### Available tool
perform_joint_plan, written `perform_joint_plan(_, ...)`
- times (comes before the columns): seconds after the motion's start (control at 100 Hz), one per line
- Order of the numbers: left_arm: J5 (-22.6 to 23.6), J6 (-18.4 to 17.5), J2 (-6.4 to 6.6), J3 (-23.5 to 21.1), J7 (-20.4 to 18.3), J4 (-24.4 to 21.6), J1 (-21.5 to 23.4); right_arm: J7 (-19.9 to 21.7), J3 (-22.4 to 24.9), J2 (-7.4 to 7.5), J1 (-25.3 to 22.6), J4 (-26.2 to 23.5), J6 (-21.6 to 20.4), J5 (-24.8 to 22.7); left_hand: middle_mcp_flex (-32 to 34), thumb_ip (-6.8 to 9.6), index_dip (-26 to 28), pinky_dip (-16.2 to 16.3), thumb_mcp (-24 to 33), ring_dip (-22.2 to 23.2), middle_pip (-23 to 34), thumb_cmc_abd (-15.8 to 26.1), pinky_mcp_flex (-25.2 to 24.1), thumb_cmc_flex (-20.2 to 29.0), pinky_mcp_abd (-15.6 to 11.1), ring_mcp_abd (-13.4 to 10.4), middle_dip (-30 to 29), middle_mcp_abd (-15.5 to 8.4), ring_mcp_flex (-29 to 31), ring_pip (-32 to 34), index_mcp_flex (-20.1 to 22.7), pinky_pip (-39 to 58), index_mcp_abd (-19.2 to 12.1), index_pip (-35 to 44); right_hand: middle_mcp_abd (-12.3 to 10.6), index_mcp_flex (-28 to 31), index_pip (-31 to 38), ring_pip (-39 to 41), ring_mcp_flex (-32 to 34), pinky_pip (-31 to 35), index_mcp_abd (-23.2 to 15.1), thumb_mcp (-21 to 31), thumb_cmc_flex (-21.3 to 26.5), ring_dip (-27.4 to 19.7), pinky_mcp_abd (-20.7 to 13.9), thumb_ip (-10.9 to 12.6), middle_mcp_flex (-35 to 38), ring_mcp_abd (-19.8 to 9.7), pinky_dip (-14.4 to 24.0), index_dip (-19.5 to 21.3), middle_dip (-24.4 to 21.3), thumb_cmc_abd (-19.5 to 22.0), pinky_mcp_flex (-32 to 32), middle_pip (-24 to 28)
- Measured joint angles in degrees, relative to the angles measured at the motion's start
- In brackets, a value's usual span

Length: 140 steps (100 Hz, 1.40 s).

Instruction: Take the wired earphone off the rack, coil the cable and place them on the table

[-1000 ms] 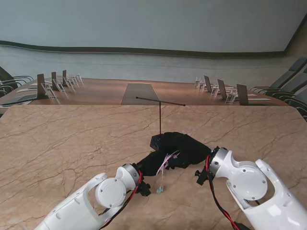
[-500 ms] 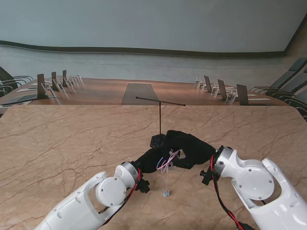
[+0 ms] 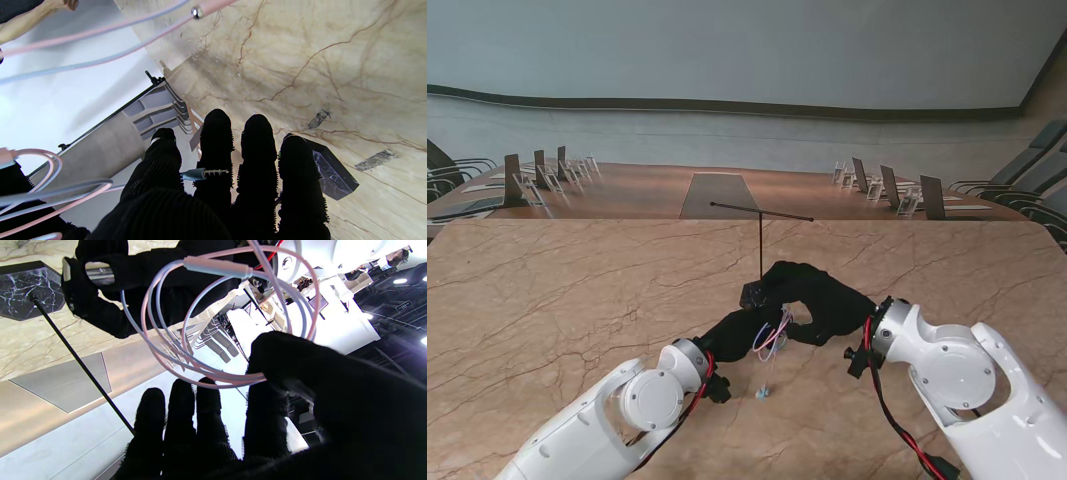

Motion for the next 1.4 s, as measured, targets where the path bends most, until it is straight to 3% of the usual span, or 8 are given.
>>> perform_joint_plan(0.21, 0.3, 0.0, 0.14, -0.5, 0.0, -0.2, 0.5, -0.7, 0.0, -0.07, 0.2, 0.1, 0.0, -1.3, 0.0, 0.02, 0.7, 0.0, 0.0, 0.0, 0.0, 0.0, 0.0, 0.0, 0.0, 0.0, 0.1, 0.0, 0.0, 0.0, 0.0, 0.0, 0.0, 0.0, -0.5, 0.0, -0.4, 1.5, -0.6, -6.5, -0.1, -0.5, 0.0, -2.8, -1.5, 0.0, -1.3, -0.7, 8.8, 0.0, 1.5, 0.5, -0.7, 4.0)
perform_joint_plan(0.32, 0.8, 0.0, 0.14, -1.1, 0.4, -0.4, 1.0, -2.7, 0.4, -0.22, 0.2, 0.1, -1.5, -6.7, 0.0, 0.02, 0.7, 0.0, 0.0, 0.0, 0.0, 0.0, 0.0, 0.0, 0.0, 0.0, 0.1, -0.1, 0.0, 0.0, 0.0, 0.0, 0.0, 0.0, -0.4, 0.3, -1.5, 6.1, -1.1, 1.6, -0.9, -1.1, 0.0, 14.9, -1.8, 0.0, -1.1, -0.6, 15.6, 0.2, 16.1, 0.5, -0.7, 8.8)
perform_joint_plan(0.42, 1.1, -0.1, 0.14, -1.6, 0.8, -0.5, 1.4, -3.4, 0.9, -0.35, 0.0, 0.1, -1.9, -6.9, 0.0, 0.02, 0.7, 0.0, 0.0, 0.0, 0.0, 0.0, 0.0, 0.0, 0.0, 0.0, 0.1, -0.1, 0.0, 0.0, 0.0, 0.0, 0.0, 0.0, 0.8, 0.7, -2.4, 8.7, -0.3, 14.7, -1.3, -1.2, 0.0, 28.1, -1.8, -0.7, 1.1, 0.5, 15.7, 0.4, 27.6, 0.5, 0.0, 10.6)
perform_joint_plan(0.54, 1.5, -0.3, 0.18, -2.3, 1.2, -0.7, 1.8, -3.6, 1.5, -0.42, -0.2, 0.0, -1.9, -7.7, 0.0, 0.02, 0.7, 0.0, 0.0, 0.0, 0.0, 0.0, 0.0, 0.0, 0.0, 0.0, 0.1, -0.5, 0.0, 0.0, 0.0, 0.0, 0.0, 0.0, 1.3, 0.7, -3.4, 10.2, 1.4, 21.7, -2.7, -2.3, 0.0, 35.2, -1.8, -1.3, 1.9, 1.2, 15.0, 0.7, 33.2, 0.7, 0.4, 11.3)
perform_joint_plan(0.75, 1.8, -0.7, 0.22, -3.1, 1.9, -0.8, 2.3, -3.3, 1.9, -0.38, -0.2, -0.1, -1.8, -9.8, 0.0, 0.03, 1.2, 0.1, 0.0, 0.0, 0.0, 0.0, 0.0, 0.0, 0.0, 0.0, 0.1, -0.5, 0.0, 0.0, 0.0, 0.0, 0.0, 0.0, 2.2, 0.7, -4.6, 12.6, 6.7, 27.1, -3.7, -3.7, 0.0, 43.4, -1.7, -1.9, 8.5, 1.8, 29.5, 0.9, 40.2, 1.8, 1.6, 13.4)
perform_joint_plan(0.93, 2.0, -1.0, 0.22, -3.5, 2.7, -0.8, 2.6, 1.3, 2.1, 0.04, -0.2, -1.2, 1.2, -7.9, 0.0, 0.04, 1.4, 0.1, 0.0, 0.0, 0.0, 0.0, 0.0, 0.0, 0.0, 0.0, 0.1, -0.5, 0.0, 0.0, -0.1, 0.0, 0.1, 0.0, 4.1, -2.0, -5.2, 15.9, 16.8, 31.6, -5.0, -7.9, 0.1, 44.6, 3.4, -1.8, 21.5, 4.9, 35.3, 4.3, 40.2, 6.0, 7.0, 15.7)
perform_joint_plan(1.07, 2.1, -1.3, 0.16, -3.6, 3.3, -0.7, 2.7, 0.2, 1.9, 0.24, -0.2, -1.1, 1.3, -7.9, 0.0, 0.08, 1.4, 0.1, 0.0, 0.0, 0.0, 0.0, -0.1, 0.0, 0.0, 0.0, 0.1, -0.5, 0.0, 0.0, -0.1, 0.0, 0.1, 0.0, 4.3, -4.7, -5.2, 21.5, 29.9, 34.5, -5.5, -10.8, 0.8, 39.8, 10.8, -1.7, 38.1, 8.6, 37.8, 7.2, 29.3, 9.5, 14.8, 18.5)
perform_joint_plan(1.4, 1.4, -1.0, -0.03, -3.2, 4.0, -0.5, 2.3, 0.7, 1.0, 0.23, 0.3, 0.1, 0.8, -4.9, 0.0, 0.11, 1.4, 0.1, 0.7, 0.0, 0.0, 0.0, -0.8, 0.0, 0.0, 0.0, 0.1, -0.5, 0.0, 0.0, -0.4, 0.0, 0.9, 0.0, 3.7, -5.3, -4.3, 22.4, 34.1, 35.4, -4.7, -11.3, 1.9, 32.6, 12.6, -1.7, 43.4, 9.3, 37.9, 7.1, 23.2, 9.5, 18.4, 18.3)
